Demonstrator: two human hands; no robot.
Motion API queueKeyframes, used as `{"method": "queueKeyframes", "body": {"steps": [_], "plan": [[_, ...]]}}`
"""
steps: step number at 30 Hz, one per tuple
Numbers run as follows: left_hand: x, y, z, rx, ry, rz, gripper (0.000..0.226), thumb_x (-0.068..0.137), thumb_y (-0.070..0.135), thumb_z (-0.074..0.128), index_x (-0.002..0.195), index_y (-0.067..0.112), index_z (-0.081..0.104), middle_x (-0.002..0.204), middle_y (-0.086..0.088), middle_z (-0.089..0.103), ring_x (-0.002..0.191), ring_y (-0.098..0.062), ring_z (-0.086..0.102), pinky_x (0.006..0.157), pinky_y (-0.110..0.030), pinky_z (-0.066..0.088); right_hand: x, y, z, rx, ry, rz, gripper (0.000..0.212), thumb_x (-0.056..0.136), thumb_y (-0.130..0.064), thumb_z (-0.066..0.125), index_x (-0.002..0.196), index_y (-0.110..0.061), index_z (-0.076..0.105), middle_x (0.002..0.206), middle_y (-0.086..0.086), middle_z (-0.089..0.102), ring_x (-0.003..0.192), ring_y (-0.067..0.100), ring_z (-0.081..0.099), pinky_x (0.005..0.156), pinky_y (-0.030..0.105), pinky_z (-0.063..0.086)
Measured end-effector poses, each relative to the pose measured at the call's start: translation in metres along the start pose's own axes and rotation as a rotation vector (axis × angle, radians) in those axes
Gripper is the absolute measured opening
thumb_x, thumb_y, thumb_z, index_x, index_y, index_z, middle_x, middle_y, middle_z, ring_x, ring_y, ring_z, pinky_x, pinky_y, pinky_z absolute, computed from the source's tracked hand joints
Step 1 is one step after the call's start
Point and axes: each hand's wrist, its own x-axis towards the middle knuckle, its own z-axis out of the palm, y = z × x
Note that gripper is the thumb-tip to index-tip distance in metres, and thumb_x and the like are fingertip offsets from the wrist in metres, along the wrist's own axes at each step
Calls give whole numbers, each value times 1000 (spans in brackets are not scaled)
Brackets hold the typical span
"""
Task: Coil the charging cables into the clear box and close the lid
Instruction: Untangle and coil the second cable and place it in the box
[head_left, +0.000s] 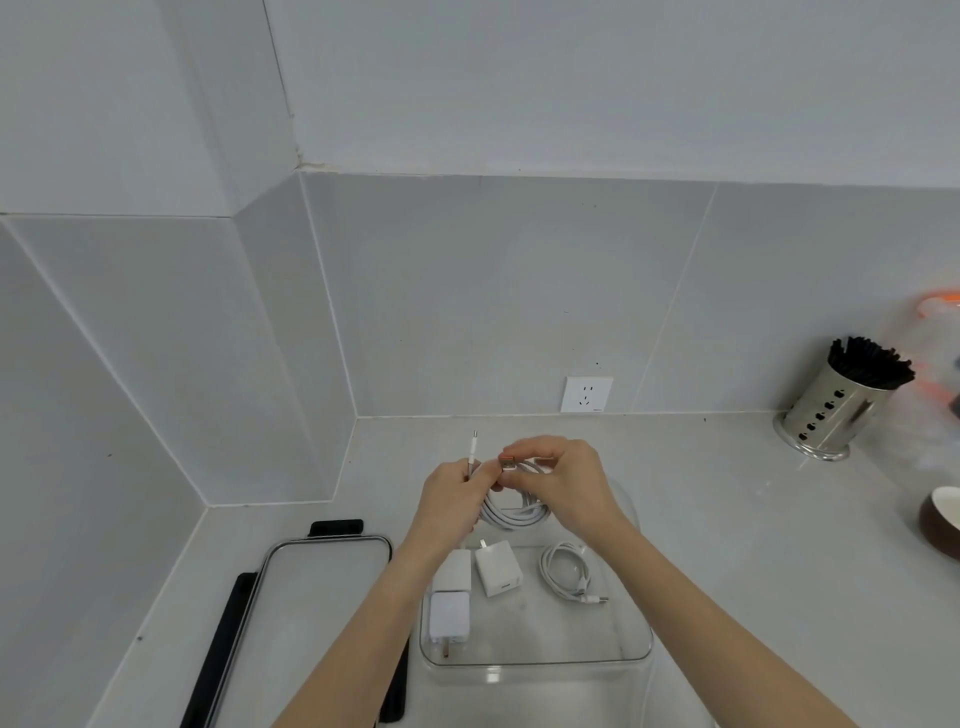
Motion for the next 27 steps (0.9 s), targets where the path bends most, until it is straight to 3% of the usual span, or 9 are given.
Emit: {"method": "queueKeyframes", "body": {"steps": [2,6,10,14,16,18,21,24,27], "plan": [[-1,1,-1,4,17,13,33,90,32,52,74,6,65,48,1,41,40,-12,39,44,-21,35,1,-3,-5,0,21,-18,30,64,-13,83,65,-41,69,88,-19,66,100,0,55,87,13,39],[-1,1,0,134,36,92,32,91,30,51,68,11,62,47,4,42,46,-11,40,50,-22,32,4,-12,-13,110,-60,17,15,65,-8,82,71,-20,75,74,-2,67,69,-3,61,70,9,47],[-3,-1,2,266,-35,137,30,92,28,50,68,13,61,47,8,41,42,-5,36,45,-15,27,5,-31,-17,107,-126,-28,12,66,-5,80,74,-12,75,72,3,66,67,1,62,68,6,46],[-3,-4,1,93,-197,82,35,94,29,45,66,15,60,51,3,38,45,-8,38,51,-22,39,10,-45,-22,-1,-258,-67,13,68,-7,79,80,-9,75,75,5,68,72,2,58,69,0,39],[-7,-4,4,-20,-253,37,34,96,29,42,68,15,58,57,1,44,50,-10,43,50,-19,42,14,-43,-17,-136,-286,-99,16,68,-13,79,84,-13,76,82,4,69,81,7,54,71,4,37],[-11,-5,8,-156,-271,-47,33,96,30,42,71,14,57,61,2,49,54,-10,47,52,-19,44,15,-36,-12,-194,-305,-96,18,70,-20,78,87,-22,75,84,-7,62,87,13,52,75,12,38],[-12,-11,10,-294,-284,-151,31,94,33,44,75,13,57,62,2,54,53,-9,49,52,-21,44,10,-26,-15,-221,-348,-54,24,76,-30,73,100,-30,71,93,-12,55,86,7,51,75,15,38],[-10,-19,10,-396,-258,-247,30,94,31,44,74,13,56,62,0,57,47,-10,50,46,-22,42,3,-17,-26,-132,-371,60,40,79,-33,70,118,-33,60,111,-8,58,99,5,55,78,15,42],[-8,-27,13,-478,-229,-320,31,95,31,42,72,14,54,65,-3,56,45,-12,49,41,-21,39,-3,-2,-32,-19,-334,267,38,84,-27,65,121,-21,57,109,-1,62,91,9,61,75,19,51]]}}
